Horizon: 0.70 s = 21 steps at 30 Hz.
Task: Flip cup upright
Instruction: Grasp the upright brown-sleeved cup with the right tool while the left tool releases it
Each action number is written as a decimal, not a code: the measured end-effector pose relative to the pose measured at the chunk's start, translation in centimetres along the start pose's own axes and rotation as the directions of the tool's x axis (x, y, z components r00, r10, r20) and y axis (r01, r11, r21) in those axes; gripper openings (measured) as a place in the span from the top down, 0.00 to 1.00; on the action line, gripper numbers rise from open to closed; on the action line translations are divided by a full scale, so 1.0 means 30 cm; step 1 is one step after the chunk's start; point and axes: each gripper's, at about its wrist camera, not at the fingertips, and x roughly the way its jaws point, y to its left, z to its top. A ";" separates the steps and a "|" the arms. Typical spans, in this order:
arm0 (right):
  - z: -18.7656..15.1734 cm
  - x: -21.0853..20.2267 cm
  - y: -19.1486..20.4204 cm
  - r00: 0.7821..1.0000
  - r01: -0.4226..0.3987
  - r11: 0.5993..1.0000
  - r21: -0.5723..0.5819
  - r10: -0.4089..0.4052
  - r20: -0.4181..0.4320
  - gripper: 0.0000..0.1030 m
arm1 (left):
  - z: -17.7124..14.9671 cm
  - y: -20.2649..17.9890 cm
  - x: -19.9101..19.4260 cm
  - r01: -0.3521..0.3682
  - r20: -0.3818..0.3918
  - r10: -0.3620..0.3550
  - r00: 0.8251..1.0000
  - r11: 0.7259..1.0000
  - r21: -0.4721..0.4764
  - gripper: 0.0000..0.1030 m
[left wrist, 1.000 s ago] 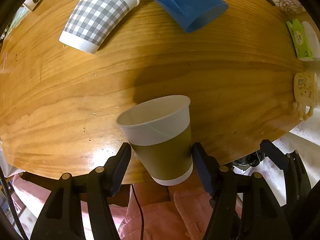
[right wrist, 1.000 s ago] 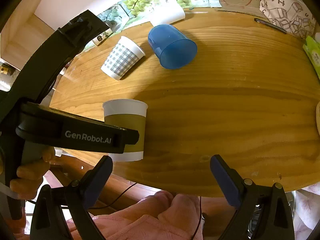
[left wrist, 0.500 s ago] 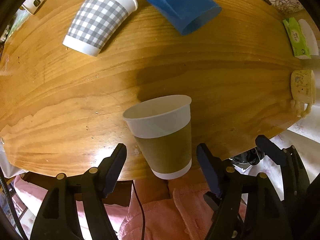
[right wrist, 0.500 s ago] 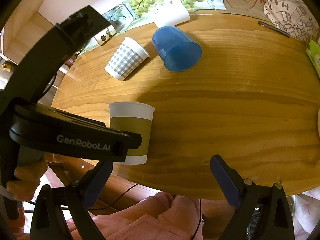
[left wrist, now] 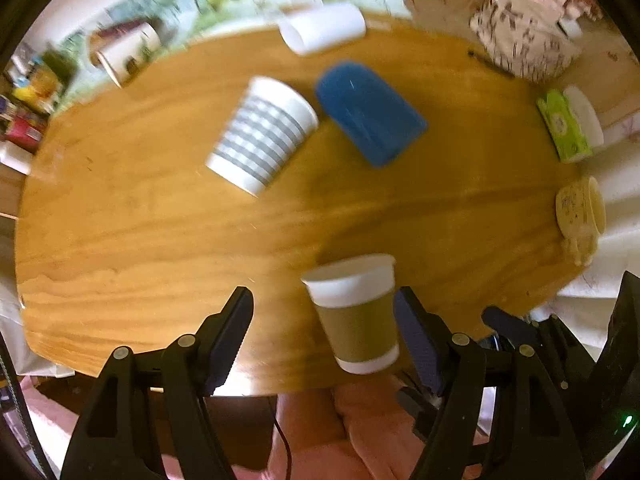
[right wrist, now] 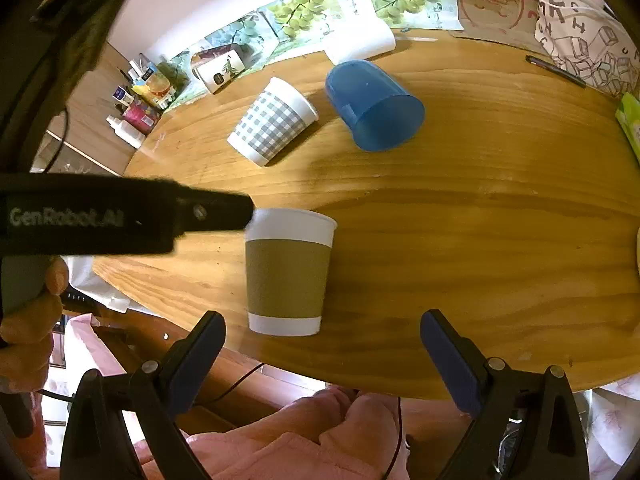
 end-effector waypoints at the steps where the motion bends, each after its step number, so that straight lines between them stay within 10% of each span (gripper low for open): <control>1: 0.001 0.000 0.002 1.000 -0.002 1.000 0.002 0.002 0.002 0.04 | -0.009 0.012 -0.012 -0.005 0.023 0.005 1.000 1.000 0.001 0.26; 21: 0.074 0.052 0.050 0.999 -0.025 0.997 0.068 0.022 0.044 0.04 | -0.200 0.263 -0.057 0.036 0.202 0.000 0.979 0.984 -0.177 0.26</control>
